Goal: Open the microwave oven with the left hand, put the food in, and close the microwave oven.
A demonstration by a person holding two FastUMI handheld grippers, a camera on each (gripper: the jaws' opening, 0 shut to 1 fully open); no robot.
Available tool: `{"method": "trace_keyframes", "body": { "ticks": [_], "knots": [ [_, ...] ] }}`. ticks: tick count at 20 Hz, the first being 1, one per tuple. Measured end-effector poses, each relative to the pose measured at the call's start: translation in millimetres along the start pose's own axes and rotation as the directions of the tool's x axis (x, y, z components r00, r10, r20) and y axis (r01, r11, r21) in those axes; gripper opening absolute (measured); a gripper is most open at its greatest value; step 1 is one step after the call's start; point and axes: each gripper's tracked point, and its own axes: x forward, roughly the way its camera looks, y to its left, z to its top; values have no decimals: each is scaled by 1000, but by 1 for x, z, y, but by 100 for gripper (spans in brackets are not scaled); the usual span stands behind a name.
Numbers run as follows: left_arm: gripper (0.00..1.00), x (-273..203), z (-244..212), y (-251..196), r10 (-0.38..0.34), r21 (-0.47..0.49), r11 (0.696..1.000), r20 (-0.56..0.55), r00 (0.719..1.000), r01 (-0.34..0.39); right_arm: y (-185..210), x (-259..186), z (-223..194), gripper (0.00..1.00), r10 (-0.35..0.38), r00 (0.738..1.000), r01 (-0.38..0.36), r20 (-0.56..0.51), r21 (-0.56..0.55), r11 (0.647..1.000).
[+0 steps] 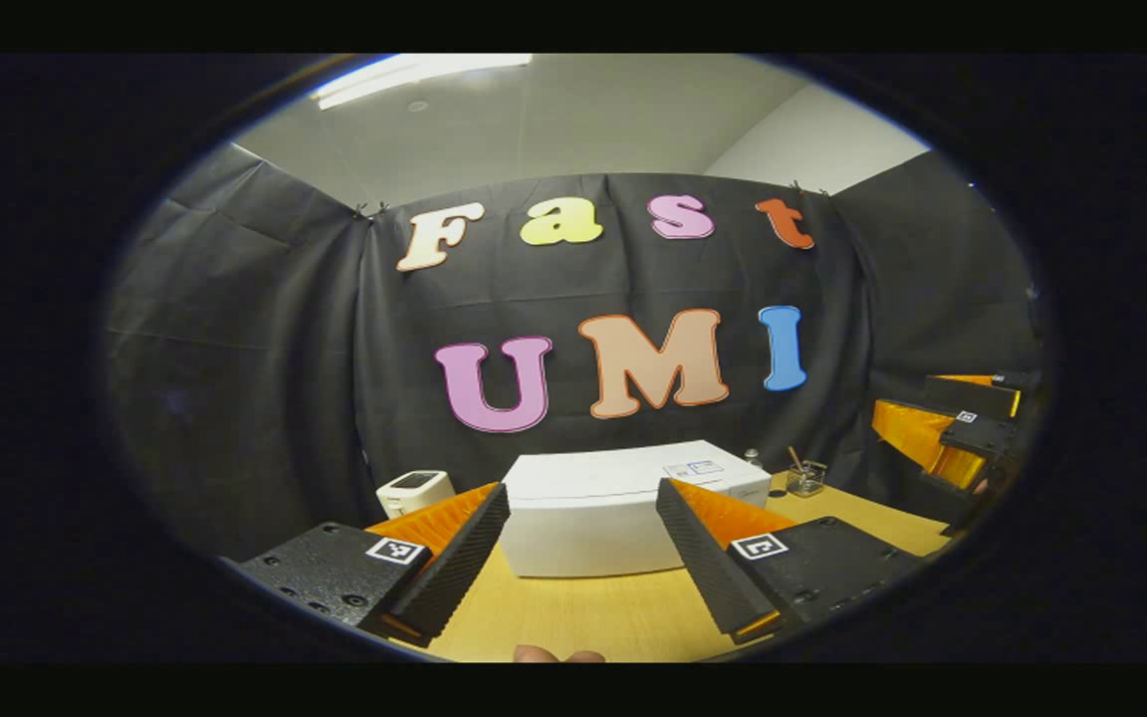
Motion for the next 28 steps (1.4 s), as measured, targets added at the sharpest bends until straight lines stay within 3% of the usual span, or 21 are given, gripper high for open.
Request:
{"method": "trace_keyframes", "body": {
  "ticks": [17,28],
  "knots": [
    [96,19,-14,-39,-102,-18,995,-38,994,101,-29,-15,0,97,-87,996,87,5,-50,995],
    [96,62,-65,-88,-191,-42,981,-93,977,188,-56,-26,-19,96,-82,995,81,-48,-21,997]
  ]
}}
